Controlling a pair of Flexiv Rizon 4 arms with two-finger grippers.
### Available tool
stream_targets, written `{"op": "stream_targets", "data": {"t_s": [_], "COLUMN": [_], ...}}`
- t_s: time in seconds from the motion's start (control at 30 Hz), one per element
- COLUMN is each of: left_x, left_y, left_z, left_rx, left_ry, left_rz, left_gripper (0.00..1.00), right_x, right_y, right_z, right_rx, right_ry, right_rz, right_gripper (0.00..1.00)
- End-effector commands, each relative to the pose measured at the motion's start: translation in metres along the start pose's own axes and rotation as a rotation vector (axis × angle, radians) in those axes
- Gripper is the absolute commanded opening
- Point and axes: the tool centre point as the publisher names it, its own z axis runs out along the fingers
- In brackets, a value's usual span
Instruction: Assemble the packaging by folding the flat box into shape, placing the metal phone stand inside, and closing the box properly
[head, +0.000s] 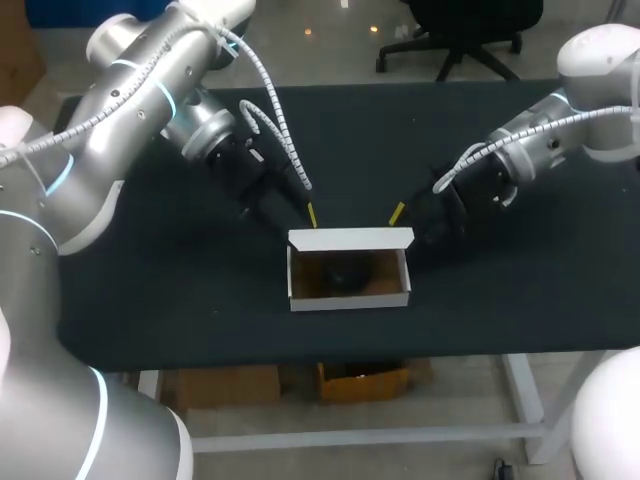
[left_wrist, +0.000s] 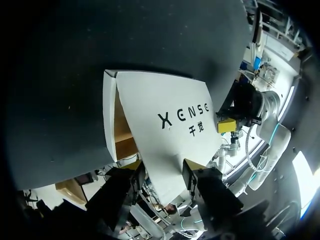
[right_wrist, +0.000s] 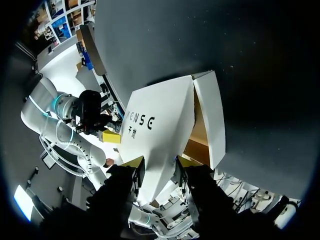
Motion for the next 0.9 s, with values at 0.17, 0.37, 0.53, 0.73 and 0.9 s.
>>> {"op": "stream_targets", "data": {"t_s": [0.17,0.37,0.53,0.73,0.9], "left_x": [0.0028,0.0024,0.0010,-0.0024,-0.0053], "left_y": [-0.0084,-0.0073,-0.0069,-0.0067,-0.0064], "left_z": [0.0029,0.0032,0.0031,0.0035,0.0046], "left_rx": [-0.080,-0.085,-0.085,-0.088,-0.090], "left_ry": [0.017,0.026,0.032,0.041,0.043], "left_rz": [0.005,0.011,0.004,0.000,0.000], "left_gripper": [0.49,0.49,0.51,0.52,0.52], "right_x": [0.0012,0.0012,0.0004,-0.0012,-0.0041], "right_y": [0.0059,0.0053,0.0040,0.0026,0.0004], "right_z": [0.0038,0.0045,0.0049,0.0055,0.0079], "right_rx": [0.017,0.013,0.009,0.007,0.005], "right_ry": [0.008,0.009,0.011,0.011,0.008], "right_rz": [0.000,-0.005,-0.005,-0.006,-0.008], "right_gripper": [0.38,0.38,0.37,0.37,0.38]}}
